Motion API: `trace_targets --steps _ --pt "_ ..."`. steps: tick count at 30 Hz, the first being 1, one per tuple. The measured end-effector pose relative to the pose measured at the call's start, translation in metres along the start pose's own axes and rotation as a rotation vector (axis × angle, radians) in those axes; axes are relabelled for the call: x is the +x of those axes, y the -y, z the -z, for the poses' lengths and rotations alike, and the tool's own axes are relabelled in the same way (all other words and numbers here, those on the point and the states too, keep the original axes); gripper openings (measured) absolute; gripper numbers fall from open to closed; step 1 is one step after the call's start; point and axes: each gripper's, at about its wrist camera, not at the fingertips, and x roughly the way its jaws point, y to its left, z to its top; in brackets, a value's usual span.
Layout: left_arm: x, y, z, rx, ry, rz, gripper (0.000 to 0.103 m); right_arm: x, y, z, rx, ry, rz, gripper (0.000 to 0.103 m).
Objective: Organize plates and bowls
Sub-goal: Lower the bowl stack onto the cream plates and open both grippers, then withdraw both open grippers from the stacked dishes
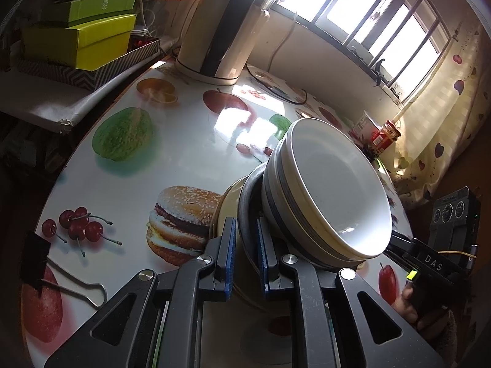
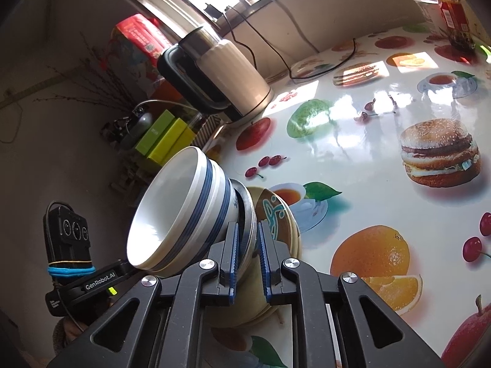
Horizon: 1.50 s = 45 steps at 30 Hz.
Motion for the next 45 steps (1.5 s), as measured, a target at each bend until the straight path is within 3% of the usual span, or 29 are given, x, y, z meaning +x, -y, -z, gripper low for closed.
trace_targets --steps 5,7,13,21,27,35,45 --pt "-0.002 0.001 -0.001 0.003 0.005 -0.014 0.015 -0.004 -0.002 0.0 -0.018 0.011 0.027 0.023" --pt "-0.003 0.001 -0.001 0.003 0.004 -0.022 0.02 -0.007 -0.001 0.001 -0.02 0.018 0.044 0.029" --pt "-0.016 0.004 0.002 0.025 0.039 -0.058 0.034 -0.018 -0.007 0.002 -0.048 0.037 0.058 0.035" --pt "-0.036 0.013 0.012 0.059 0.073 -0.07 0.046 -0.034 -0.021 0.013 -0.114 0.061 0.094 0.047" --pt "-0.046 0.019 0.024 0.067 0.083 -0.111 0.047 -0.047 -0.033 0.027 -0.168 0.073 0.147 0.054" --pt "-0.05 0.033 0.054 0.136 0.106 -0.231 0.047 -0.059 -0.049 0.051 -0.238 0.077 0.249 0.065" --pt "-0.048 0.045 0.082 0.176 0.114 -0.312 0.047 -0.057 -0.059 0.079 -0.284 0.072 0.356 0.07"
